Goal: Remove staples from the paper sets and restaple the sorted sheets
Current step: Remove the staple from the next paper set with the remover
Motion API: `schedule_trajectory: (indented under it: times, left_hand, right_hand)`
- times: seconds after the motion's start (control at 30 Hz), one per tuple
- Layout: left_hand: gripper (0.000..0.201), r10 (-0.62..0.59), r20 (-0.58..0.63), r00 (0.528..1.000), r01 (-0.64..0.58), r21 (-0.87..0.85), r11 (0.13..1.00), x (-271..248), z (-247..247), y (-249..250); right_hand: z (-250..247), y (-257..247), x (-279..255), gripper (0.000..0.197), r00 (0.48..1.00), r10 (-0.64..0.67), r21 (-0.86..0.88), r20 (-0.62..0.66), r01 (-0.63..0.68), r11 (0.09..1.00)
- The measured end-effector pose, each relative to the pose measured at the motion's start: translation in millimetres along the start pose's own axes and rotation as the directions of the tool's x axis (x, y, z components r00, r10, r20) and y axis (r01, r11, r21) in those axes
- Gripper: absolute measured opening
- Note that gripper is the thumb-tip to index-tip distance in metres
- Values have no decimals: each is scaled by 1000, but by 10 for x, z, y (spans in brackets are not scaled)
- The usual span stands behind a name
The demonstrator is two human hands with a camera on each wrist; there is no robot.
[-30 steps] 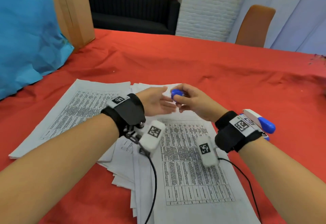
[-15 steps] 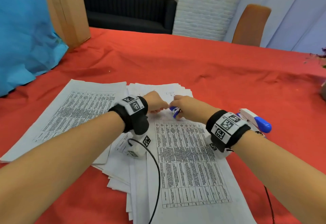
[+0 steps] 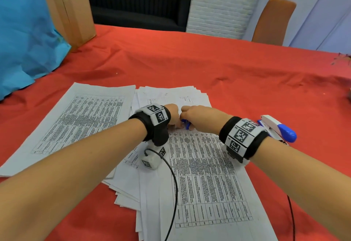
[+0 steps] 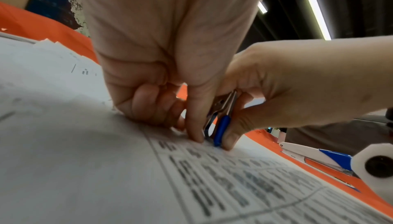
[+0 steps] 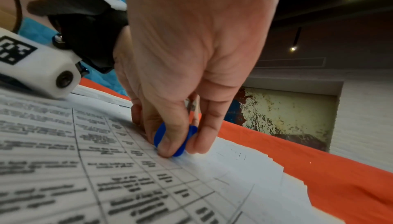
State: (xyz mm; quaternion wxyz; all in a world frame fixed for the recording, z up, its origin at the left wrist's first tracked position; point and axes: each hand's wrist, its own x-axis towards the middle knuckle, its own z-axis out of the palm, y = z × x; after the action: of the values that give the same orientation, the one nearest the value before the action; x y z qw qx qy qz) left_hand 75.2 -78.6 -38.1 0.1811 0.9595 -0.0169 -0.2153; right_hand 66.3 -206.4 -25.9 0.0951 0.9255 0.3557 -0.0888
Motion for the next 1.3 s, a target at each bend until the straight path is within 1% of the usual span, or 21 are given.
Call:
schedule_trajectory:
  times: [0.1, 0.27, 0.47, 0.5, 0.57, 0.67, 0.7, 0.77, 0.83, 0.87, 0.9, 1.0, 1.03, 1.07, 1.1, 1.13, 1.17, 1.2, 1.23, 1.27, 1.3]
  left_hand:
    - [34, -2, -1, 1000, 2, 11, 1000, -2, -2, 11]
    - [36, 29, -12, 1000, -28, 80, 996, 12, 10, -2]
    - [32, 52, 4, 999, -52, 112, 992, 51, 10, -19]
    - [32, 50, 18, 999, -51, 107, 993, 56, 7, -26]
    - [32, 48, 32, 998, -51, 113, 992, 66, 2, -30]
    - [32, 60, 28, 998, -64, 126, 990, 72, -1, -35]
    - [32, 60, 28, 998, -63, 133, 989, 67, -4, -33]
    - [36, 57, 22, 998, -60, 150, 987, 63, 4, -32]
    - [38, 51, 19, 998, -54, 158, 986, 48, 10, -17]
    - [39, 49, 24, 999, -52, 162, 985, 30, 5, -11]
    - [39, 43, 33, 999, -48, 161, 986, 7, -6, -6]
    - [35, 32, 65, 997, -38, 96, 995, -39, -48, -33]
    - [35, 24, 67, 997, -26, 36, 999, -40, -49, -58]
    - [36, 14, 68, 998, -8, -77, 997, -38, -50, -79]
    - [37, 5, 93, 996, 23, -300, 954, -43, -49, -88]
    - [39, 1, 138, 990, 80, -576, 814, -47, -48, -82]
    - [41, 19, 195, 981, 147, -794, 589, -49, -42, -57]
    - [42, 66, 238, 969, 199, -910, 363, -54, -33, -19]
    - [40, 124, 263, 957, 239, -954, 181, -65, -19, 31]
    - [36, 169, 264, 950, 261, -965, 38, -54, 7, 86]
    - [33, 190, 250, 949, 265, -962, -58, -39, 26, 142]
  right_hand:
    - [59, 44, 22, 20, 1000, 15, 72, -3, -15, 997]
    - [65, 208, 37, 28, 998, 52, 310, 17, -55, 949]
    - [68, 329, 25, 26, 996, 75, 457, 45, -88, 885]
    - [78, 351, 12, 24, 994, 96, 520, 50, -108, 847]
    - [114, 390, -17, 20, 990, 120, 676, 70, -135, 724]
    - [145, 424, -37, 21, 989, 129, 757, 68, -135, 640]
    - [154, 430, -38, 22, 989, 123, 795, 80, -138, 590]
    - [178, 444, -51, 23, 988, 115, 884, 102, -144, 444]
    - [209, 487, -75, 21, 983, 149, 947, 106, -146, 288]
    - [224, 519, -87, 20, 979, 173, 962, 106, -145, 232]
    - [233, 545, -99, 19, 976, 187, 967, 107, -146, 208]
    - [225, 548, -119, 15, 981, 176, 968, 82, -120, 221]
    - [205, 526, -135, 14, 982, 179, 969, 60, -101, 227]
    - [173, 498, -160, 14, 982, 187, 970, 24, -68, 234]
    - [122, 462, -194, 14, 981, 193, 970, -21, -27, 241]
    - [58, 425, -222, 15, 978, 198, 966, -69, 16, 257]
    - [-25, 379, -252, 16, 975, 193, 954, -115, 54, 294]
    - [-105, 337, -266, 18, 970, 183, 918, -160, 78, 390]
    - [-177, 296, -264, 21, 964, 170, 836, -204, 81, 543]
    - [-227, 258, -242, 25, 959, 150, 695, -242, 64, 716]
    - [-266, 226, -208, 29, 957, 125, 528, -261, 33, 849]
